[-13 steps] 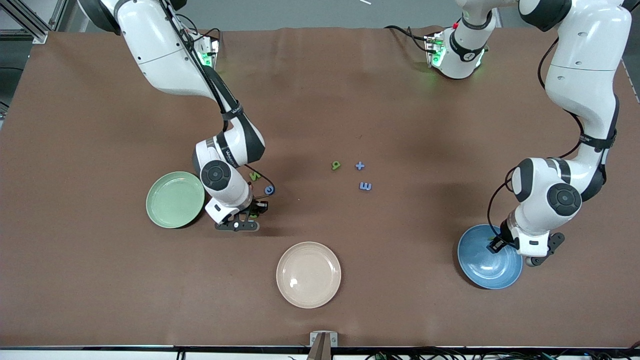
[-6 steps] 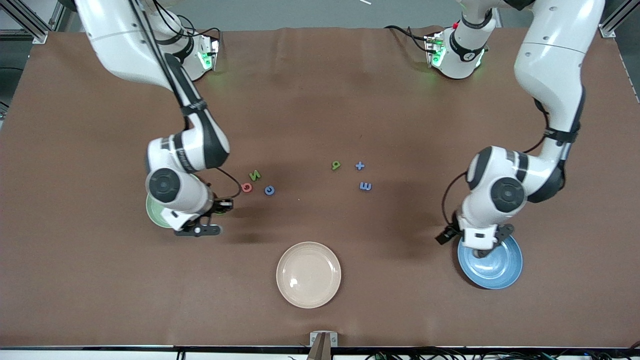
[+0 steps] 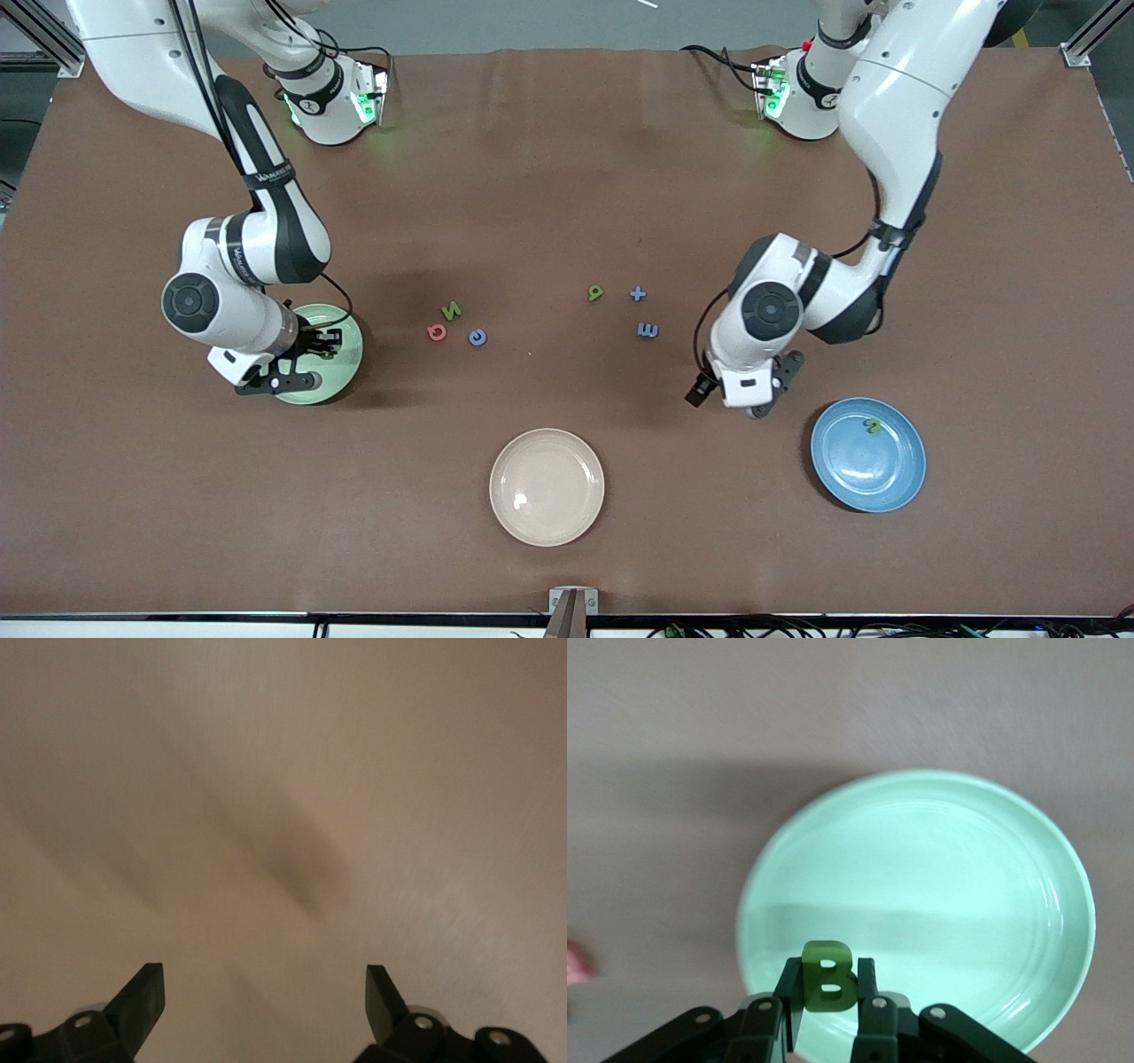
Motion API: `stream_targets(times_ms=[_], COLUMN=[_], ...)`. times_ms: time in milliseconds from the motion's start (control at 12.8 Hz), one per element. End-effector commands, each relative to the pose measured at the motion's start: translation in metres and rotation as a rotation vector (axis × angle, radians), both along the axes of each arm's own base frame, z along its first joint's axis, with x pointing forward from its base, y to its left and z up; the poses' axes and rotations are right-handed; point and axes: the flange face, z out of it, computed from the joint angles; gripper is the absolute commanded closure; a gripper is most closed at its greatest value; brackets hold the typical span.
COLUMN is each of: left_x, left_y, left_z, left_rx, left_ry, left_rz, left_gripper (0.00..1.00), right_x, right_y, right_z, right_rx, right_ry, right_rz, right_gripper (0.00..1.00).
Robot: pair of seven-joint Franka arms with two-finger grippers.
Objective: Sort upper and lower case letters into plates
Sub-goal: 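Grasp the blue m with the left gripper while the right gripper releases B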
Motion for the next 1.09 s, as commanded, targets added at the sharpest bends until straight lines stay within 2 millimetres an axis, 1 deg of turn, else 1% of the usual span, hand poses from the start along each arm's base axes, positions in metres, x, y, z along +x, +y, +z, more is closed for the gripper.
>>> stream_targets(times_ms=[0,78,156,234,312,390,468,546,624,702,780,936,1014], left_x=[-0.023,-0.029,-0.044,-0.053,-0.063,-0.071,-0.082,-0.085,-0.086,-0.086,-0.088,-0.089,-0.094], left_y=[-0.022,-0.027,-0.04,-0.041,-0.037,-0.036,-0.044,-0.047,-0.048,-0.049,-0.051,-0.05,-0.054], left_z=[-0.02,-0.027,-0.034,-0.04,-0.044,-0.044,-0.046,-0.044,-0.045,-0.045,-0.046,-0.047,-0.046], left_rx=[-0.027,-0.036,-0.029,-0.017,-0.003,-0.011,-0.03,-0.04,-0.046,-0.052,-0.055,-0.054,-0.064], left_ry=[-0.026,-0.029,-0.019,-0.004,0.009,0.006,0.007,0.003,0.0,-0.004,-0.005,-0.002,0.005], left_rz=[0.114,0.149,0.16,0.185,0.206,0.212,0.23,0.265,0.28,0.295,0.298,0.305,0.302], left_gripper=[0.0,0.01,0.01,0.01,0.02,0.03,0.03,0.05,0.07,0.1,0.14,0.23,0.28], right_x=[-0.031,-0.032,-0.032,-0.032,-0.032,-0.034,-0.034,-0.035,-0.035,-0.034,-0.034,-0.031,-0.028], right_y=[-0.006,-0.006,-0.008,-0.009,-0.014,-0.019,-0.02,-0.021,-0.023,-0.024,-0.027,-0.027,-0.026], right_z=[-0.017,-0.019,-0.019,-0.021,-0.023,-0.027,-0.028,-0.029,-0.031,-0.031,-0.03,-0.025,-0.021], right_rx=[0.007,0.007,0.006,0.006,0.005,0.004,0.004,0.004,0.003,0.003,0.003,0.004,0.005], right_ry=[-0.018,-0.015,-0.015,-0.012,-0.008,0.002,0.009,0.012,0.018,0.015,0.017,0.022,0.02], right_rz=[0.008,0.008,0.005,0.004,-0.007,-0.015,-0.016,-0.019,-0.022,-0.024,-0.031,-0.034,-0.033], right_gripper=[1.0,1.0,1.0,0.99,0.99,0.99,0.98,0.93,0.77,0.27,0.0,0.0,0.0])
